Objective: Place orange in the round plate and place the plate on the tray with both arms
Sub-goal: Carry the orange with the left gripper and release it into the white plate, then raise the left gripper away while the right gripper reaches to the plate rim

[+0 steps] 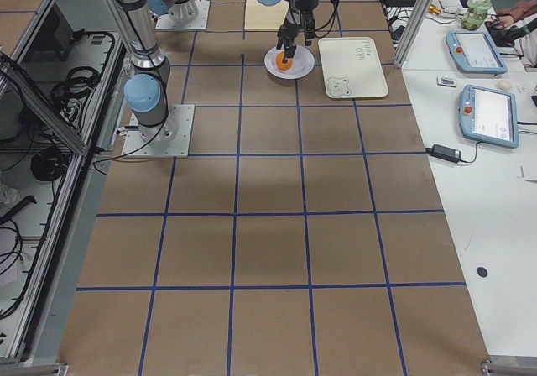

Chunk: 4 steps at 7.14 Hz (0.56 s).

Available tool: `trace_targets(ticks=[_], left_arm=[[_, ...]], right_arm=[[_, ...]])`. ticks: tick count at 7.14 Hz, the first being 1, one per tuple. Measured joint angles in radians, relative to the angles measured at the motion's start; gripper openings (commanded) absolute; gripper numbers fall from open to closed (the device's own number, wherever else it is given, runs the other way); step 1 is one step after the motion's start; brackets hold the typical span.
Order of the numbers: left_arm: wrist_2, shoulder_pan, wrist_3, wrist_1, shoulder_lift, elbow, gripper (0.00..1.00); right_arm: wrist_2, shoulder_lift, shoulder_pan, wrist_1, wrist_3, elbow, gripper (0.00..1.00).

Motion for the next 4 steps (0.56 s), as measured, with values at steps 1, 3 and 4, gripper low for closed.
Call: trace_targets(ticks=[1,3,4], left_arm=[[0.021,0.009,0.011,-0.017,0.033,0.019,1.00],[0.037,0.045,0.096,-0.151,0.130,0.087,1.00],[0.039,0.061,0.159,-0.225,0.183,0.115,1.00]], right_arm=[[0.046,0.006,-0.010,-0.001,0.005,0.017,1.00],[0.103,0.047,-0.020,-0.130,0.030,0.124,1.00],[0.121,0.067,-0.019,-0.253,0.077,0.209,1.00]])
